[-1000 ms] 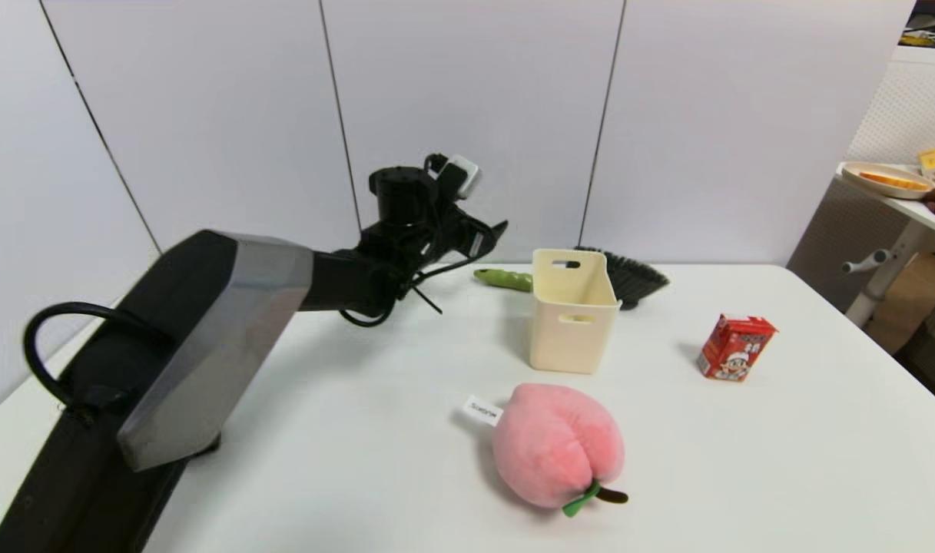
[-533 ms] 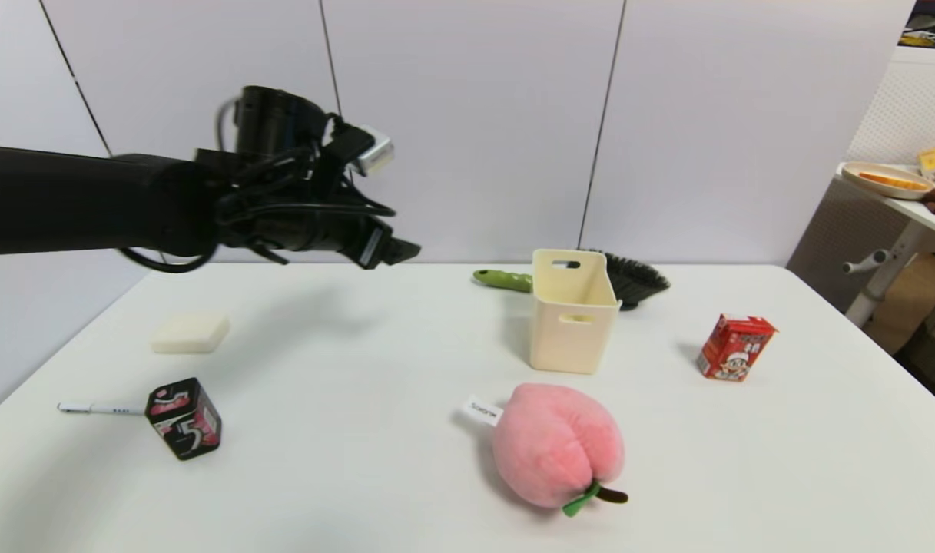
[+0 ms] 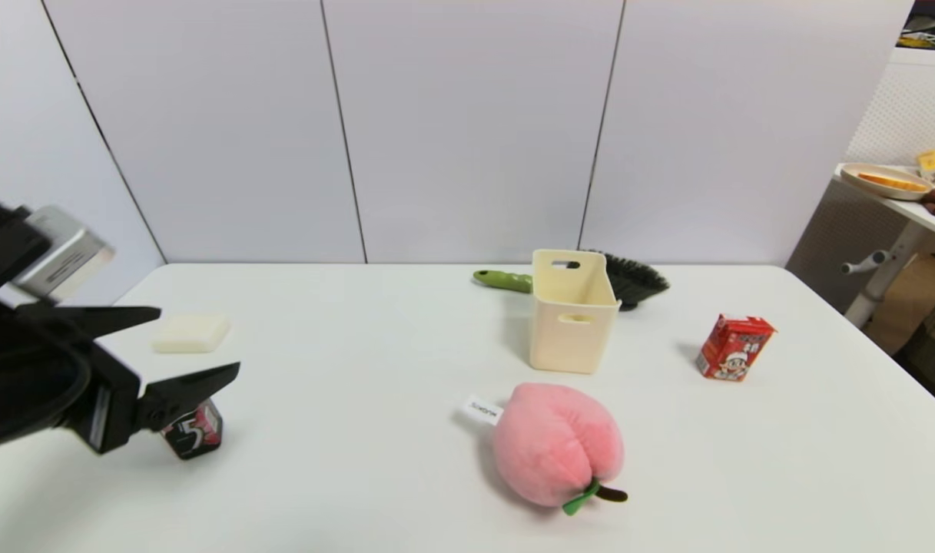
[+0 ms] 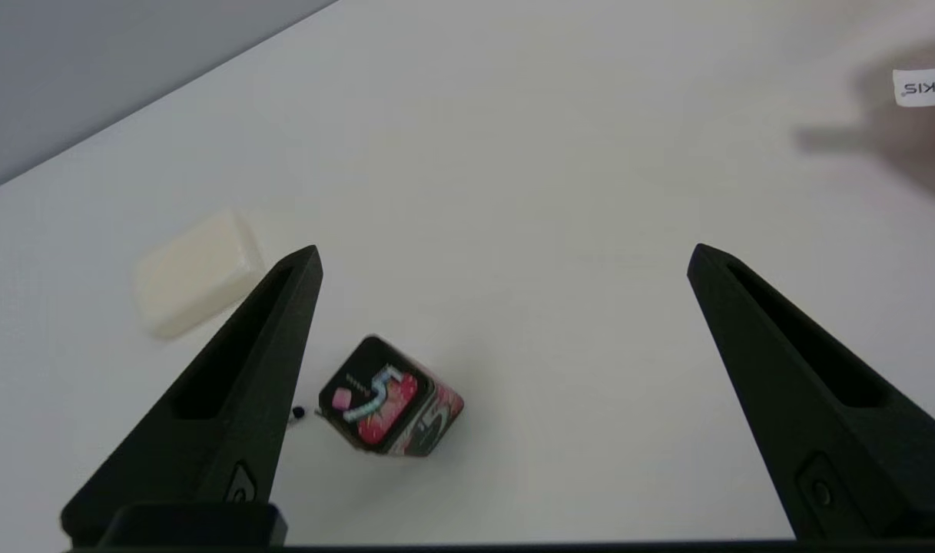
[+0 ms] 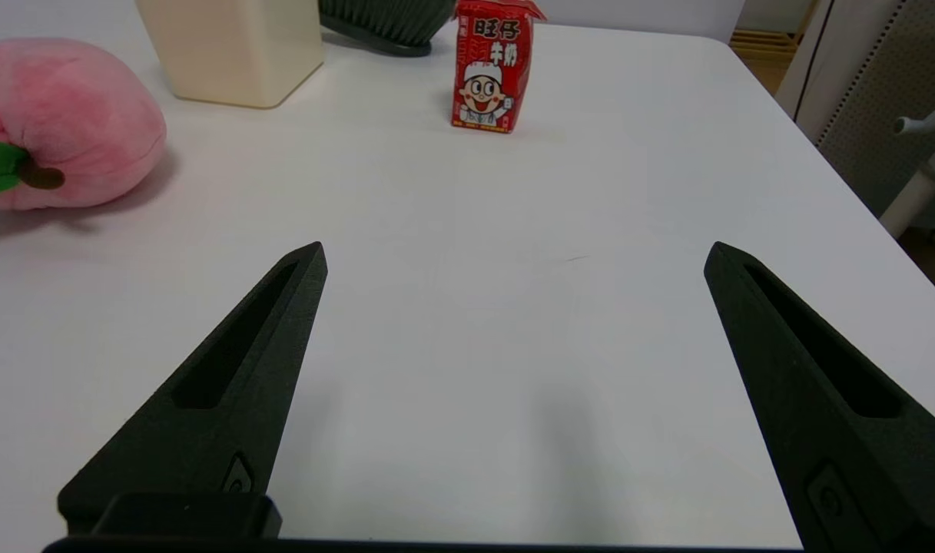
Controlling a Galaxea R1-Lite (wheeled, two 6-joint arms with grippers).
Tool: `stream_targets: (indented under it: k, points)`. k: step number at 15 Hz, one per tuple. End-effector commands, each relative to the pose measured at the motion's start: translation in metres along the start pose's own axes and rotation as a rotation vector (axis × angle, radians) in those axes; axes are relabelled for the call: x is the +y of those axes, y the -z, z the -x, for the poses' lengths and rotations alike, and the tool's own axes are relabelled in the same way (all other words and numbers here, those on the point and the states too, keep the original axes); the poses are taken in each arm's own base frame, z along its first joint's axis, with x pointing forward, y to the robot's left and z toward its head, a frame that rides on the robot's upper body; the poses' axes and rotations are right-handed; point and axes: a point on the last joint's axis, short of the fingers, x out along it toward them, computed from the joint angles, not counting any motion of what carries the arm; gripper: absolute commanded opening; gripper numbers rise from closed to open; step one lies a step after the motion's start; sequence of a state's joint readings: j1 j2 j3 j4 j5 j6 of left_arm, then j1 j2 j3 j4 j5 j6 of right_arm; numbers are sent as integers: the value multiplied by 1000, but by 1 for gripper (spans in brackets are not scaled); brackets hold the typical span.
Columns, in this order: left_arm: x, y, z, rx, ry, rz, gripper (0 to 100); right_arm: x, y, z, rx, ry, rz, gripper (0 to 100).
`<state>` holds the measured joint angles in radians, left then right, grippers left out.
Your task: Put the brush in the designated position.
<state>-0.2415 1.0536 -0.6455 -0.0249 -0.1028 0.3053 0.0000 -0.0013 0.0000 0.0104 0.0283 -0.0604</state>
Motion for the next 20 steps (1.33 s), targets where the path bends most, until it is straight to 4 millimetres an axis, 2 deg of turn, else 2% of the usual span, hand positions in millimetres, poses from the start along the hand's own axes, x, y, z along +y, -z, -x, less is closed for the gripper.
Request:
stream_targets:
  k: [1,6,7,11,14,20]
  points:
    - [-32,95,80,-345,-344,40,100,0,0,0,3,-1,1,100]
    - [-67,174,95,-348,-471,100,100,0,0,0,3,-1,1,100]
    - [-71,181,92,-319,-378,131,100,0,0,0,2,-1,-1,100]
    - [-72,184,91,-295,-358,161,100,0,0,0,2,-1,-1,100]
    - [-71,183,92,-332,-385,320,100,0,0,0,2,-1,-1,100]
    - [-71,183,92,-332,-390,325,100,0,0,0,3,-1,-1,100]
